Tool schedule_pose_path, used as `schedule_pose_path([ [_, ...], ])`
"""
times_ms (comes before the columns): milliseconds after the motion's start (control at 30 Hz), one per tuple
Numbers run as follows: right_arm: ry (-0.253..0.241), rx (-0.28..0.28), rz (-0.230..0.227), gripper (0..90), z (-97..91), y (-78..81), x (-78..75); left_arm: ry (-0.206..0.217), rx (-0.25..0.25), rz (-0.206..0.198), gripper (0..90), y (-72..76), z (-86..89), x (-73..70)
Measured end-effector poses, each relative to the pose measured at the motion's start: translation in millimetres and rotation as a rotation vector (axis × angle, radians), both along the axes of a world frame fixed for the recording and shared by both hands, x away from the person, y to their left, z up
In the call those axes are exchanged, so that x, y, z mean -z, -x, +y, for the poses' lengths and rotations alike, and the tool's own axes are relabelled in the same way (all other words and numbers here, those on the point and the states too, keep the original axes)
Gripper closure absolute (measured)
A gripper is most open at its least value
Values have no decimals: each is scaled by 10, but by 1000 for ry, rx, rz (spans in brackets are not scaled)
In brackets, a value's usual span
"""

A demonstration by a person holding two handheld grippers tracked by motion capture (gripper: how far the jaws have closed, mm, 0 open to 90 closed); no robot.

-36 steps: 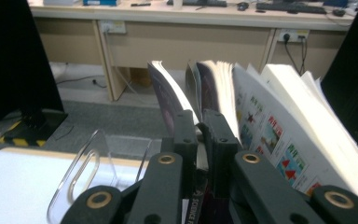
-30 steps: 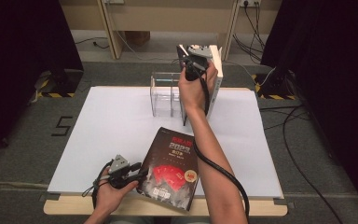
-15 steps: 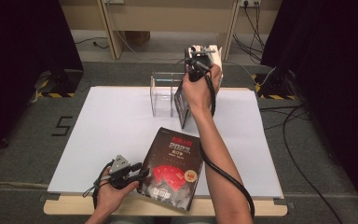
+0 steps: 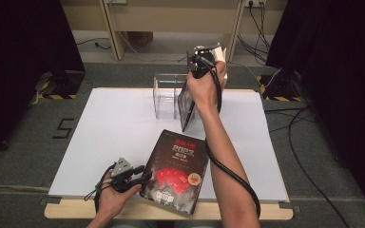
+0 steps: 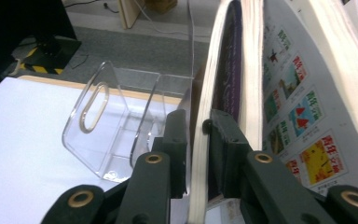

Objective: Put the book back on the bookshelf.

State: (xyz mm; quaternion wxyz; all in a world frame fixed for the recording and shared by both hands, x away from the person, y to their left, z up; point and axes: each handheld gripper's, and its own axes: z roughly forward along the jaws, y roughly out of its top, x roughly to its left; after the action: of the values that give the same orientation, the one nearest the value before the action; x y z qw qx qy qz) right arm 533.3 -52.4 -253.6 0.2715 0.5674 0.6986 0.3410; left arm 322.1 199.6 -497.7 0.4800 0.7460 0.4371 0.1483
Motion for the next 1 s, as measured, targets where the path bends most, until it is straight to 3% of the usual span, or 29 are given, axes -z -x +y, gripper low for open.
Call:
schedule_pose_path([
  [300, -10, -8, 8, 746, -4, -5, 1, 0, 1, -1, 551, -1, -2, -1],
  [433, 28, -17, 8, 782, 20, 13, 4, 1, 1, 0, 551, -2, -2, 1],
  [633, 41, -42, 9, 812, 21, 38, 11, 1, 1, -2, 551, 0, 0, -3],
  [867, 43, -47, 30, 793, 2, 15, 3, 2, 2, -1, 551, -2, -7, 2],
  [1000, 73, -48, 65, 848, -3, -11, -21, 4, 2, -1, 551, -1, -13, 6],
])
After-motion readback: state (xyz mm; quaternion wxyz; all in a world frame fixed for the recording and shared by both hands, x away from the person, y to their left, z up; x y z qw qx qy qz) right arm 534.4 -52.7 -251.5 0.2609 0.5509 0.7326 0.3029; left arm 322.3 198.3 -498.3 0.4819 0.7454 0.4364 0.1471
